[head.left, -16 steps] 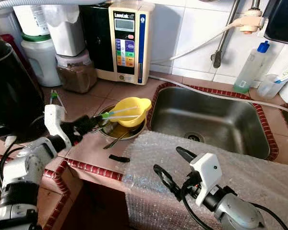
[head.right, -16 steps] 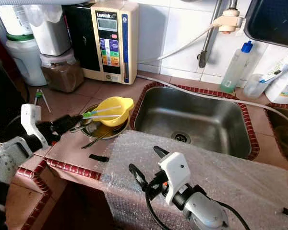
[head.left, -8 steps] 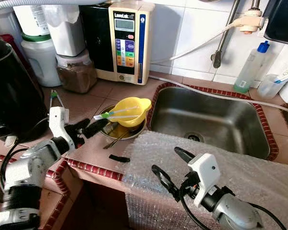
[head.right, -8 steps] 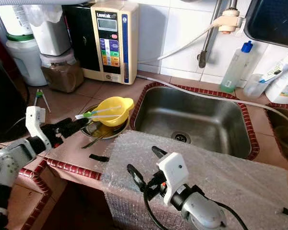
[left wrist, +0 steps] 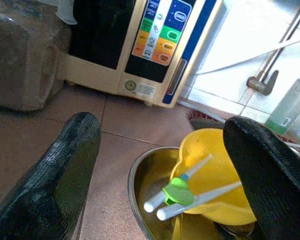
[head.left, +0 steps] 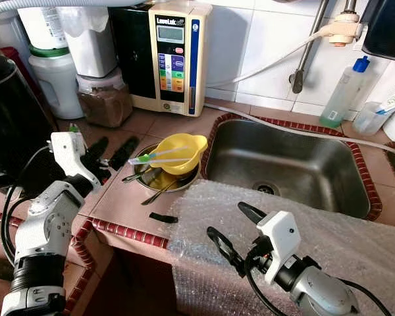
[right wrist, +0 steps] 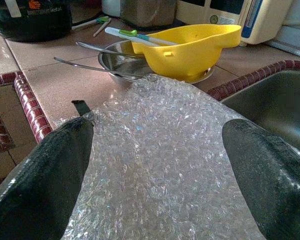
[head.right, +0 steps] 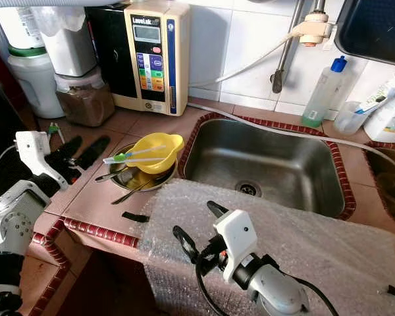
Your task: Kitchen organization
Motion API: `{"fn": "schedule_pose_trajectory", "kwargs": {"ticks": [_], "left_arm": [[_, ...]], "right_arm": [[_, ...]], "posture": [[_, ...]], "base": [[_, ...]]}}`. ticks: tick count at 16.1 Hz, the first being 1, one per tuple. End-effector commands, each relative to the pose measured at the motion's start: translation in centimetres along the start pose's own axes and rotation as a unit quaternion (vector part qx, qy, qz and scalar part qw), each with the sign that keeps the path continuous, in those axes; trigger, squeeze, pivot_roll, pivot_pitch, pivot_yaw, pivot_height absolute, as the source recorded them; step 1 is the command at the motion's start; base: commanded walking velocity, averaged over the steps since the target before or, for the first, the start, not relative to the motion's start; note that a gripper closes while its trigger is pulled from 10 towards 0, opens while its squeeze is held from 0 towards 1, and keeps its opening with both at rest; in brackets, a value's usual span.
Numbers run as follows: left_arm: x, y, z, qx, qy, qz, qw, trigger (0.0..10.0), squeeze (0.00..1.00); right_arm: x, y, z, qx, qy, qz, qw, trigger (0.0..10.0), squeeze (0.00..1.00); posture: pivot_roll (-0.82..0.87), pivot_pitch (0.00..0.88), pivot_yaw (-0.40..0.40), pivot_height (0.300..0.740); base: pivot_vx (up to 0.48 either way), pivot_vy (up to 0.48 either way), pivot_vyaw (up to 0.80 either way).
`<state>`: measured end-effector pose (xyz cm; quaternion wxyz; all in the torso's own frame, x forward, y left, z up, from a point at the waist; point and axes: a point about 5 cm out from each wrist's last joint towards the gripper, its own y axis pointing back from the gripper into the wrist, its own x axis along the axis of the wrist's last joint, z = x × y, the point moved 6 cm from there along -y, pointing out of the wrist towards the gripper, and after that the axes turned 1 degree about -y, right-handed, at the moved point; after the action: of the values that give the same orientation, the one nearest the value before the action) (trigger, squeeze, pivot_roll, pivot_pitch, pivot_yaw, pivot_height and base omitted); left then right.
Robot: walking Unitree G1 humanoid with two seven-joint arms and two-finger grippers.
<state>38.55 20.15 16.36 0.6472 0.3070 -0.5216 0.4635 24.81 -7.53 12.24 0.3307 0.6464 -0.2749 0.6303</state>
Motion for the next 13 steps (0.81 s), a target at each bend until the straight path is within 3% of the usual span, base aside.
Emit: {"fn": "schedule_pose_trajectory", "kwargs": {"ticks": [1, 3, 5, 9, 13], "left_arm": [[-0.6, 0.2, 0.7, -0.021, -0.006, -0.021, 1.0, 10.0, 0.0], [-2.7, 1.0, 3.3, -0.103, 0.039, -0.081, 0.991, 10.0, 0.0], [-3.2, 1.3, 4.0, -0.125, 0.07, -0.096, 0.985, 10.0, 0.0], [-4.0, 1.4, 3.9, -0.113, 0.095, -0.121, 0.982, 10.0, 0.0], [-3.0, 0.9, 2.2, -0.07, 0.084, -0.096, 0.989, 10.0, 0.0]], "right_arm": [[-0.2, 0.0, 0.1, 0.0, 0.004, -0.002, 1.0, 10.0, 0.0], [-0.2, 0.0, 0.1, 0.0, 0.004, -0.003, 1.0, 10.0, 0.0], [-0.2, 0.0, 0.1, -0.001, 0.004, -0.004, 1.0, 10.0, 0.0], [-0.2, 0.0, 0.1, -0.002, 0.007, -0.004, 1.0, 10.0, 0.0], [-0.2, 0.0, 0.0, -0.004, 0.006, -0.003, 1.0, 10.0, 0.0]], "posture": [[0.11, 0.0, 0.002, 0.74], [0.1, 0.0, 0.004, 0.74], [0.1, 0.0, 0.003, 0.74], [0.1, 0.0, 0.008, 0.74], [0.1, 0.0, 0.015, 0.74]], "base": [[0.0, 0.0, 0.0], [0.0, 0.0, 0.0], [0.0, 0.0, 0.0], [0.0, 0.0, 0.0], [0.0, 0.0, 0.0]]}}
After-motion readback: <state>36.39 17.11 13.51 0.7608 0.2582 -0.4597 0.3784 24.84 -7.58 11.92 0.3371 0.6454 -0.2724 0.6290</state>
